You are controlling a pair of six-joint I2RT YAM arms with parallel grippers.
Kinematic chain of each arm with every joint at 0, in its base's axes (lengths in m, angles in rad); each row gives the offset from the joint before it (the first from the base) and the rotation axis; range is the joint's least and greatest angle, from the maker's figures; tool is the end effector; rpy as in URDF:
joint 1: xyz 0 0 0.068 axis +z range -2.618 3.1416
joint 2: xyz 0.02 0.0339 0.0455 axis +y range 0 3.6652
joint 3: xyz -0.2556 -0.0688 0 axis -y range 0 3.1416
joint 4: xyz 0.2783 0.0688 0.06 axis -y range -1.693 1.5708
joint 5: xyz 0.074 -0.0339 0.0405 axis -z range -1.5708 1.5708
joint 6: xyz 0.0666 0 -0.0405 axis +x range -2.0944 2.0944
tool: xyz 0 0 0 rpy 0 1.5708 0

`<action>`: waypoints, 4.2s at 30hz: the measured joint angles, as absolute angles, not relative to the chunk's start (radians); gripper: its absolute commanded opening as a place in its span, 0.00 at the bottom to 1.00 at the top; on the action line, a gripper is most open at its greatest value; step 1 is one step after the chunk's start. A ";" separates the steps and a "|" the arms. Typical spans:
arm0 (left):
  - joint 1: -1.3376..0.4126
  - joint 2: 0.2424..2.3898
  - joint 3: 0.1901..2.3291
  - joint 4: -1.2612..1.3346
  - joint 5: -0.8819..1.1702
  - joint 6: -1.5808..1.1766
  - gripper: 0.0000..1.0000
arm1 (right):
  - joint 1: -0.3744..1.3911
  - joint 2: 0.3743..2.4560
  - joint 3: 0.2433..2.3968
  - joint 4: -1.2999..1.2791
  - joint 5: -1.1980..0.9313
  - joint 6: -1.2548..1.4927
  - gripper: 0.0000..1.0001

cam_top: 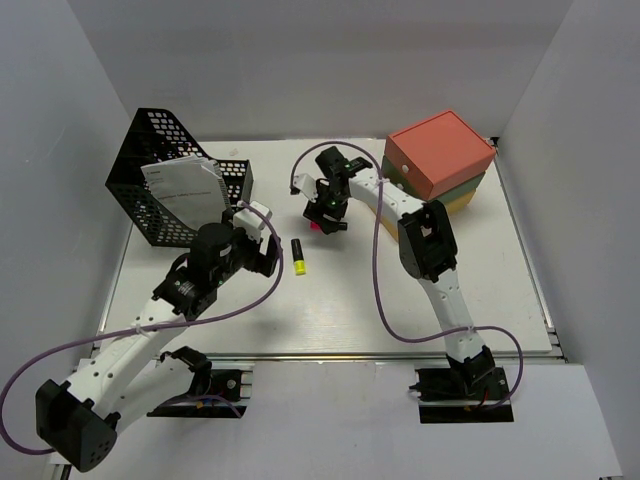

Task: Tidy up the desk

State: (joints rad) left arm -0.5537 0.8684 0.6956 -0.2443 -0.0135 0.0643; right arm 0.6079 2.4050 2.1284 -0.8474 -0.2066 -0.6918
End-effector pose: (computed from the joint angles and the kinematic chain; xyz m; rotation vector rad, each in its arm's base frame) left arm 0.2283 -0.1401 0.2629 0.6000 1.9084 -0.3022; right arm 0.4466 0.3274 0.1414 -1.6696 2.0928 0.2517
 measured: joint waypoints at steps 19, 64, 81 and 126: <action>-0.554 0.976 0.696 -0.237 0.064 0.047 0.88 | 0.581 2.177 1.779 -0.758 -0.239 -0.600 0.00; -0.554 0.978 0.697 -0.239 0.094 0.040 0.89 | 0.509 1.882 1.482 -0.447 0.332 -0.404 0.00; -0.554 0.991 0.697 -0.219 0.093 0.016 0.94 | 0.464 1.990 1.600 -0.624 -0.057 -0.478 0.27; -0.721 1.977 1.332 -0.630 -0.475 -0.765 0.48 | 0.109 0.801 0.736 -0.093 -0.666 -0.157 0.00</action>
